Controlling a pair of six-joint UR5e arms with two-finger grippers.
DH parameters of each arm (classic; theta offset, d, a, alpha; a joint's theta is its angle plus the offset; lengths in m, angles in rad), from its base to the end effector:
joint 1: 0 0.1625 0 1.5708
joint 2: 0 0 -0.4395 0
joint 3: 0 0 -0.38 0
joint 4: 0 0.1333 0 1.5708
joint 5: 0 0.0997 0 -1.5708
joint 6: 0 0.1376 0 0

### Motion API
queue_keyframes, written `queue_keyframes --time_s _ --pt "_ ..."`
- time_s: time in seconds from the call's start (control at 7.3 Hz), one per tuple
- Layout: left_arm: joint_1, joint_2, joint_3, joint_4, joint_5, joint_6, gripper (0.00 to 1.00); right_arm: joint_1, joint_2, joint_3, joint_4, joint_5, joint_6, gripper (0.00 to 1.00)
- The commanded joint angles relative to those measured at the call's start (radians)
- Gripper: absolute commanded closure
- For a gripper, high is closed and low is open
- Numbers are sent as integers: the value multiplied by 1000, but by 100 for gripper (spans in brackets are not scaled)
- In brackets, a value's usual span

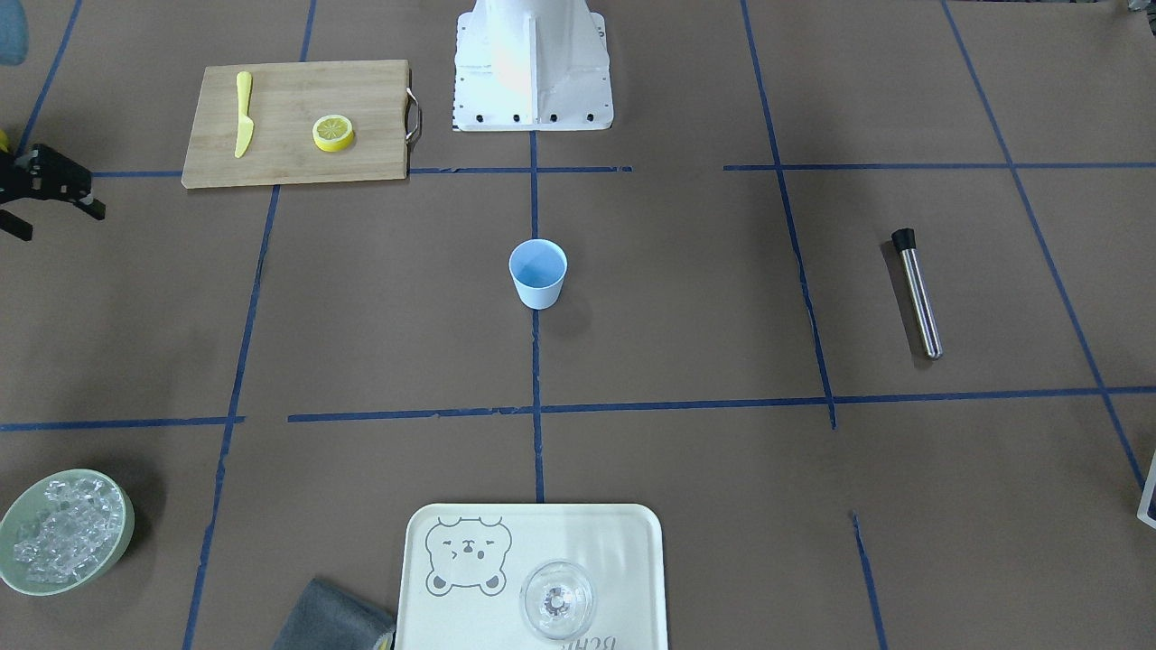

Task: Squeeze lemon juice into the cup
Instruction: 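Move the right gripper toward the lemon slice on the bamboo board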

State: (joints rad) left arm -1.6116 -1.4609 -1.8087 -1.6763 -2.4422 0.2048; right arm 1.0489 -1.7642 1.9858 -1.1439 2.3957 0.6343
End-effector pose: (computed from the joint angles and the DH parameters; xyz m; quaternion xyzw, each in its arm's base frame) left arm -0.0462 -0.4447 0.6139 0.1562 0.4031 0.1228 0.8934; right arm -0.1825 -0.3820 0.5245 0.0368 -0.4777 -0.0787 0.8742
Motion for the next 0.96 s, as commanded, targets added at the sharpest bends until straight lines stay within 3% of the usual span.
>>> queue_keyframes --time_s 0.0,0.41,0.55,0.69,0.82 --pt "9 1 3 -34 -1 1 0 -242 -41 83 205 -152 309 0" --pt "15 14 2 -43 -1 -5 0 -578 -51 174 202 -408 622 0" --pt "15 13 8 -40 -3 -10 0 -692 -57 195 188 -540 668 0" --pt "13 16 6 -43 -1 -16 0 -793 -54 223 100 -638 676 0" --pt "13 16 2 -43 -3 -19 0 -913 -52 247 42 -797 697 0"
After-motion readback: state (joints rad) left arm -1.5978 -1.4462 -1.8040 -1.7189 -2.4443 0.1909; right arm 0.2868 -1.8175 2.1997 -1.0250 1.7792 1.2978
